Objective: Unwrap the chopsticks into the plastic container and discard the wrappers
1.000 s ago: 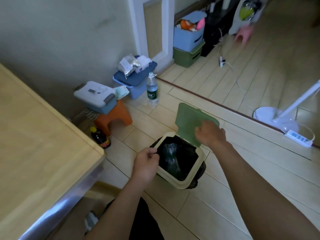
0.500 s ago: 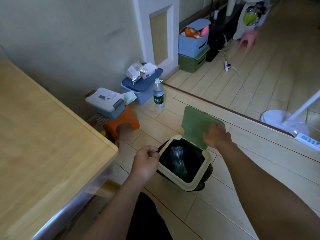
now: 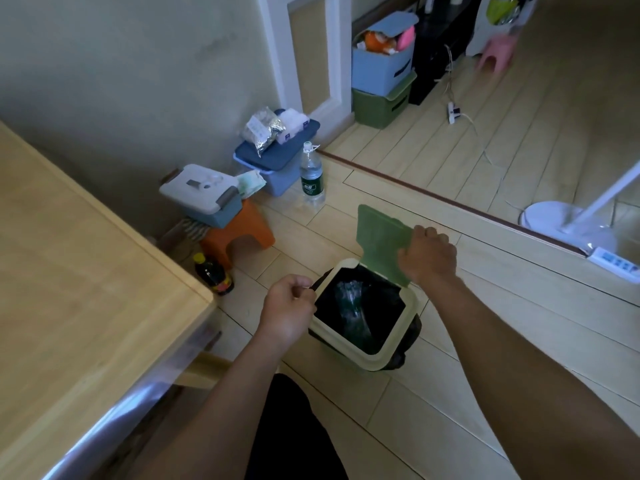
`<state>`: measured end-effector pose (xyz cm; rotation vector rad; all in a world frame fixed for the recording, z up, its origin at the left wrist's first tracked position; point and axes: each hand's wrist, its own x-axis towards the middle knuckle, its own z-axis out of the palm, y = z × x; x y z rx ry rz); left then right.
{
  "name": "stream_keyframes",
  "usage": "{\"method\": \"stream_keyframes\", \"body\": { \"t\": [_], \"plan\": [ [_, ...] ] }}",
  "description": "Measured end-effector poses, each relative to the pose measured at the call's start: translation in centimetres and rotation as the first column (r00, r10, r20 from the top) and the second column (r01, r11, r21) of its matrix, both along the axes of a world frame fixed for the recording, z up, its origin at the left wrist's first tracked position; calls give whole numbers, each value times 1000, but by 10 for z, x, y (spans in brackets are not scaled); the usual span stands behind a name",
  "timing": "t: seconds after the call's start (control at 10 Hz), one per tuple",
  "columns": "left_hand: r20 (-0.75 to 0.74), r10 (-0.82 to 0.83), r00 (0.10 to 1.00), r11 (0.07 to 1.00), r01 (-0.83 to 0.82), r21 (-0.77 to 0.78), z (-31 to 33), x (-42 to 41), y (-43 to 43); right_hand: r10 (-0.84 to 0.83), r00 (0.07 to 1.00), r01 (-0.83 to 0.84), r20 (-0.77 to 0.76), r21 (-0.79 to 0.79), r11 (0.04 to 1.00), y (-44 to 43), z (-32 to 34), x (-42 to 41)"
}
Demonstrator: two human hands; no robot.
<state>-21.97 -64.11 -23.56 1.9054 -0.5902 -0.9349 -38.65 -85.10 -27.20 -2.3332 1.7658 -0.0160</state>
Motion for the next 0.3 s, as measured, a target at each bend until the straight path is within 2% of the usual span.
{"method": "stream_keyframes", "body": {
  "t": [0.1, 0.2, 0.3],
  "plan": [
    [-9, 9, 1000, 1000, -9, -10, 0, -2, 1, 66, 998, -66, -1, -104, 992, 43, -10, 4],
    [-3, -1, 1000, 1000, 1, -15, 4, -7, 7, 186, 982, -184, 32, -44, 982, 93, -37, 7],
    [32, 7, 999, 1000, -7, -10, 5, -9, 11, 221, 965, -257, 139, 345, 903, 121, -66, 10]
  ]
}}
